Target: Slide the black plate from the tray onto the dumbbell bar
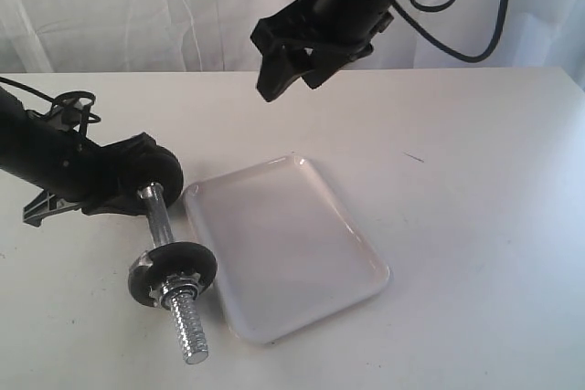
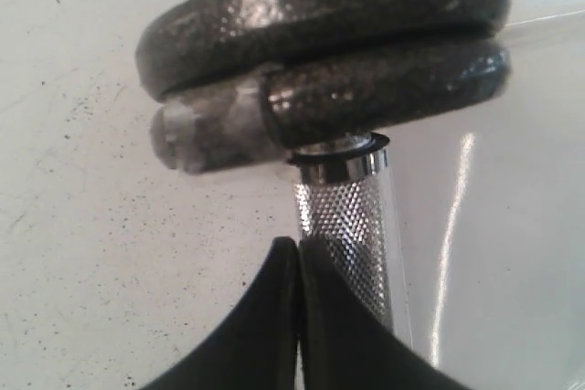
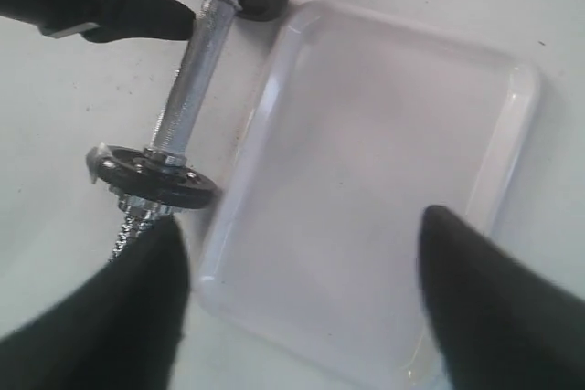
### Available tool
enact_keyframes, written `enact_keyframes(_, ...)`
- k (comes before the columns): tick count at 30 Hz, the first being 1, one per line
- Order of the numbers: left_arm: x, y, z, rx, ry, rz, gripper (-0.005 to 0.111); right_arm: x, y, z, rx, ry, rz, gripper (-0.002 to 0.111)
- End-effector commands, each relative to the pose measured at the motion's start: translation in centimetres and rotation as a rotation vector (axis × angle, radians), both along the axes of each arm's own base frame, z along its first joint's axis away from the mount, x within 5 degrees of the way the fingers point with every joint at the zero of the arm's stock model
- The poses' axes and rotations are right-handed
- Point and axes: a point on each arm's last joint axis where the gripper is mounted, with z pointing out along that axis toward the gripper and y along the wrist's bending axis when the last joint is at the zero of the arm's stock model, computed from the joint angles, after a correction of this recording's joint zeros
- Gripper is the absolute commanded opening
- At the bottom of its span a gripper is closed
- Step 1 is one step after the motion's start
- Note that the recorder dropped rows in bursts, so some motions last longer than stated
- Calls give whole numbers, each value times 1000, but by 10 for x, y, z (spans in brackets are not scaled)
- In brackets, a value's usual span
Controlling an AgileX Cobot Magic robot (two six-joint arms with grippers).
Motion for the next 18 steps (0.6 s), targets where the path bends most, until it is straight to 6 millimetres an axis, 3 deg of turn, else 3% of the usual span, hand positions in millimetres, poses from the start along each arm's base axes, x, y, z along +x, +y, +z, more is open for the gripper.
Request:
enact_keyframes(1, -3, -3, 3, -5, -4, -45, 0, 2, -9, 6, -32, -26, -41, 13)
enact_keyframes(2, -3, -3, 3, -4, -5, -47, 0, 2, -9, 6, -32, -26, -41, 0)
enact_keyframes(13, -5, -4, 5, -4, -9, -74, 0, 2, -9, 6, -31, -26, -42, 0)
enact_keyframes(18, -7, -2, 24, 11, -98, -94, 0, 3, -11, 5, -62, -41, -45, 0)
